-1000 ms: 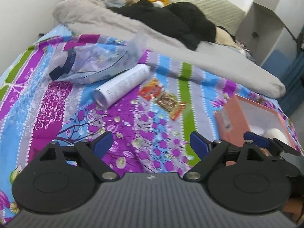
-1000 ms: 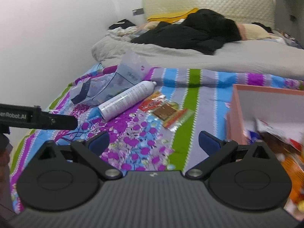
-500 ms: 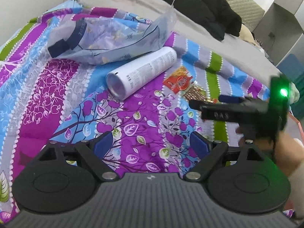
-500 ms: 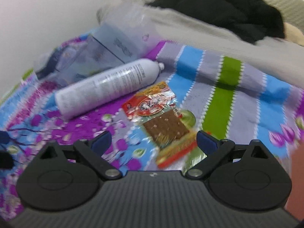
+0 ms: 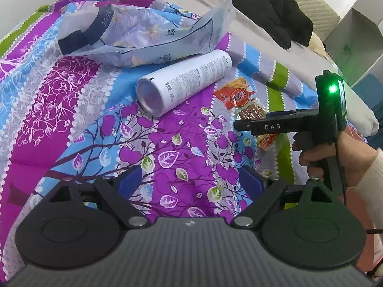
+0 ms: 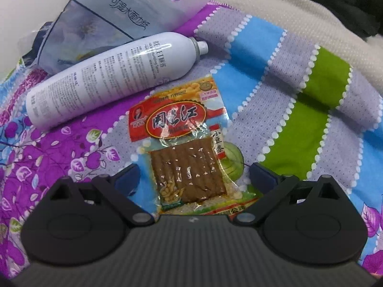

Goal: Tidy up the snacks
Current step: 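Reach the right tool to the red-labelled spicy strip packet and grasp it, then lift the spicy strip packet with the right tool and carry it to the box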

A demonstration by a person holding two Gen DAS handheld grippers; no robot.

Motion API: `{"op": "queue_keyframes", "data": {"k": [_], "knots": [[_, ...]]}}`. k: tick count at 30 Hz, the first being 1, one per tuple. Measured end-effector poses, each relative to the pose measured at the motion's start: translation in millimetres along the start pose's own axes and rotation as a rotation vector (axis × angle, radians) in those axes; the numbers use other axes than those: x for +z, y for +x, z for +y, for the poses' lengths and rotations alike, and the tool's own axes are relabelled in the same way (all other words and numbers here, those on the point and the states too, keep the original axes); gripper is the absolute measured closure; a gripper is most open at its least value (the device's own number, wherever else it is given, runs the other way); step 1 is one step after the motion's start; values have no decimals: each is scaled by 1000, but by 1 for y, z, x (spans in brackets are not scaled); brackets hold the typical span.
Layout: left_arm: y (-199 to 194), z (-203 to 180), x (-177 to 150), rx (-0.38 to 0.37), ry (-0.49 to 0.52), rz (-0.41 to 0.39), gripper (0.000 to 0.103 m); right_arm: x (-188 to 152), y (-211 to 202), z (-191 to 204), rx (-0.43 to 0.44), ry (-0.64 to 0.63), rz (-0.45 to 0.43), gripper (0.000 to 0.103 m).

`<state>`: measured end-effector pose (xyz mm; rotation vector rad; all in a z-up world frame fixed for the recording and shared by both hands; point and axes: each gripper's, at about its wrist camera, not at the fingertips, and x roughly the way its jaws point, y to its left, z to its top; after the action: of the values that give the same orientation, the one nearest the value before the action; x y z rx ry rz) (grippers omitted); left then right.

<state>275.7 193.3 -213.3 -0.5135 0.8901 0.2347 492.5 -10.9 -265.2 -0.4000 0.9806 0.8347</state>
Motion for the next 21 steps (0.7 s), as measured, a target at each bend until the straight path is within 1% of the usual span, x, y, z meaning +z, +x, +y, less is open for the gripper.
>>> {"op": "queue_keyframes", "data": {"k": [2, 4, 6, 7, 9, 11, 17, 21], "knots": [[0, -1, -1, -2, 2, 0, 13, 1, 0, 1, -1, 4, 14, 4], [0, -2, -1, -2, 7, -1, 13, 2, -2, 4, -4, 4, 21, 8], [-1, -3, -2, -3, 1, -2, 13, 3, -4, 5, -6, 5, 23, 18], [-2, -3, -3, -5, -3, -1, 13, 4, -5, 6, -6, 5, 23, 21], [-3, -4, -4, -6, 0, -3, 13, 4, -9, 7, -2, 9, 23, 35], [-5, -5, -5, 0, 7, -3, 13, 3, -15, 8, -16, 12, 17, 44], [-20, -10, -9, 2, 16, -12, 13, -15, -36, 16, -56, 53, 1, 47], [-31, -16, -13, 6, 34, -16, 13, -31, -48, 20, -56, 92, -6, 47]]}}
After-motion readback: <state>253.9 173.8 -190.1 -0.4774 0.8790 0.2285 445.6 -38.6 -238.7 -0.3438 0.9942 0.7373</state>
